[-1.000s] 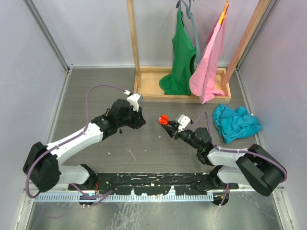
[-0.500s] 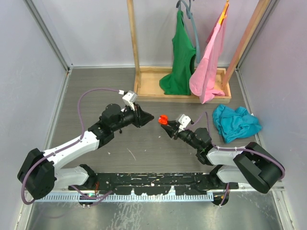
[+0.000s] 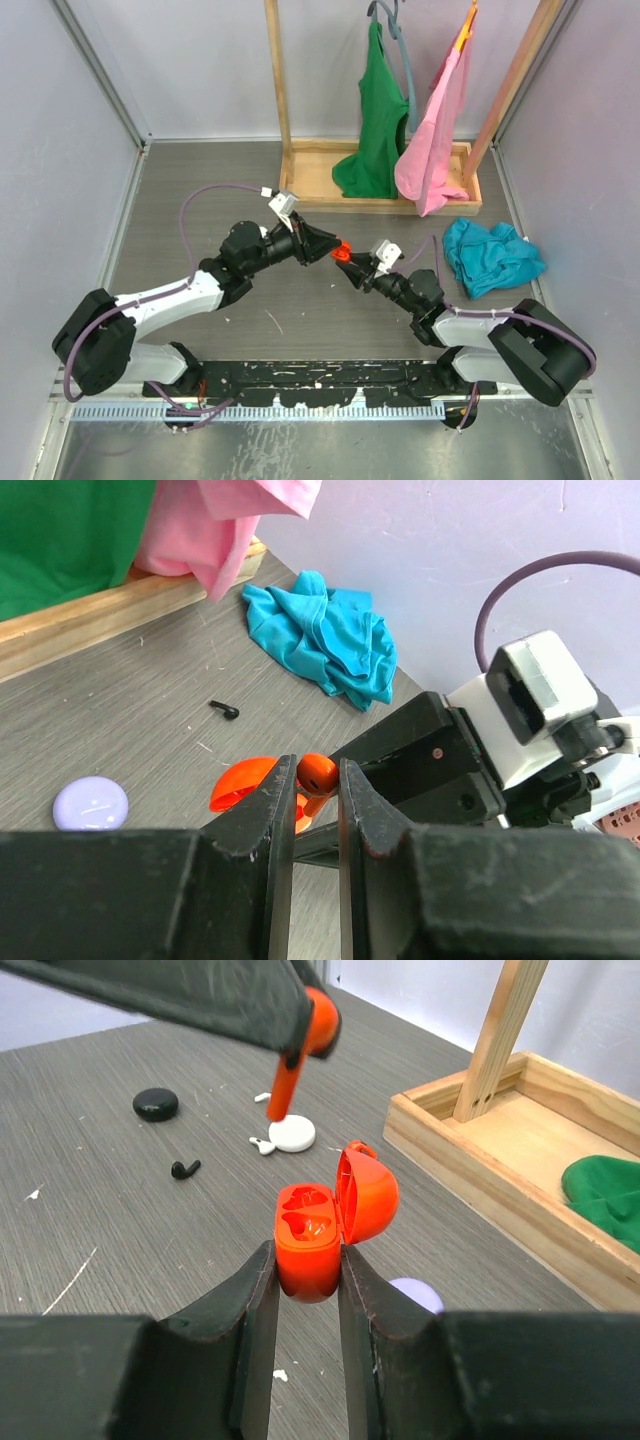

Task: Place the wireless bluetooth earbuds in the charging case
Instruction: Place the earbud in the charging case.

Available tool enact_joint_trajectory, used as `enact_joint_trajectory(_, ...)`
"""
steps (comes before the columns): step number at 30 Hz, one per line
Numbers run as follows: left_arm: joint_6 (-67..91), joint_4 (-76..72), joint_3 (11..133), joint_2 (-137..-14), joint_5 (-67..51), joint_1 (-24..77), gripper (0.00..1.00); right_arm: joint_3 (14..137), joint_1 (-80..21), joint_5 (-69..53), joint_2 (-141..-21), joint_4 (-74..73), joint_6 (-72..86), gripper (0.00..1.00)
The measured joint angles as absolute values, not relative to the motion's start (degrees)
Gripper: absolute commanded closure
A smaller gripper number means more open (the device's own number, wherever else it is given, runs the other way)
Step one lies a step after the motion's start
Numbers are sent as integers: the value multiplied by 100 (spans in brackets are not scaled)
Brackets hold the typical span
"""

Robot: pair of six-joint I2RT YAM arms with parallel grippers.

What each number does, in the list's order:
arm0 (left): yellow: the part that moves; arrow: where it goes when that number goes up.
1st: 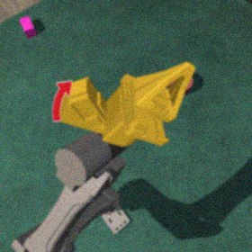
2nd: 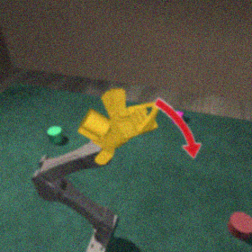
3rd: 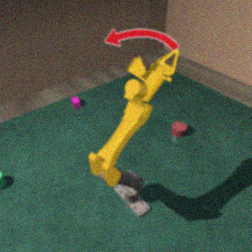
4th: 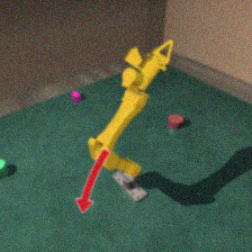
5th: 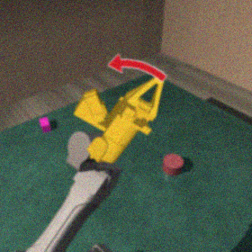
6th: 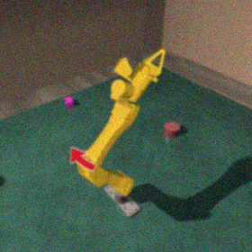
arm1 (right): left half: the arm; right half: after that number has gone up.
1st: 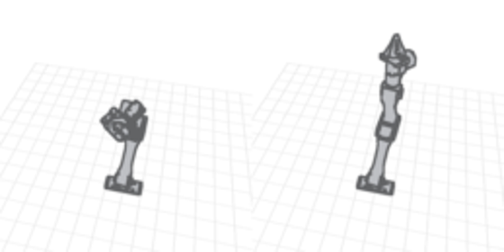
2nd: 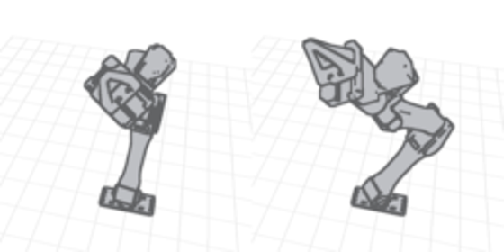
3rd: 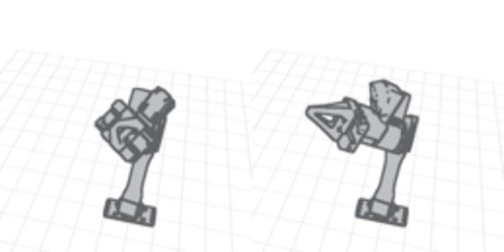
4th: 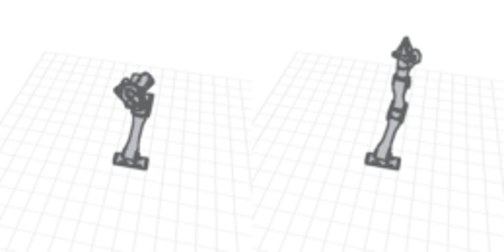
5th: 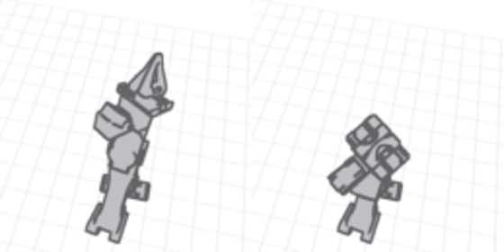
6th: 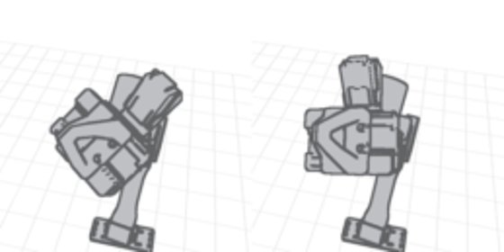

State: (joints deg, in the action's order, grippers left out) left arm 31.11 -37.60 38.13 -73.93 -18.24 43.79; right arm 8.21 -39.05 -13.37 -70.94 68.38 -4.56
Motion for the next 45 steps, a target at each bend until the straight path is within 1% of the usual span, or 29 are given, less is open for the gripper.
enact_joint_trajectory(14,3089,-4405,3627,-7830,-1754,4525,88,744,-3905,-1337,-6971,7037,-307,99)
enact_joint_trajectory(45,3197,-4696,3479,-7863,-1710,4591,87,674,-3905,-1315,-6971,7227,-259,99)
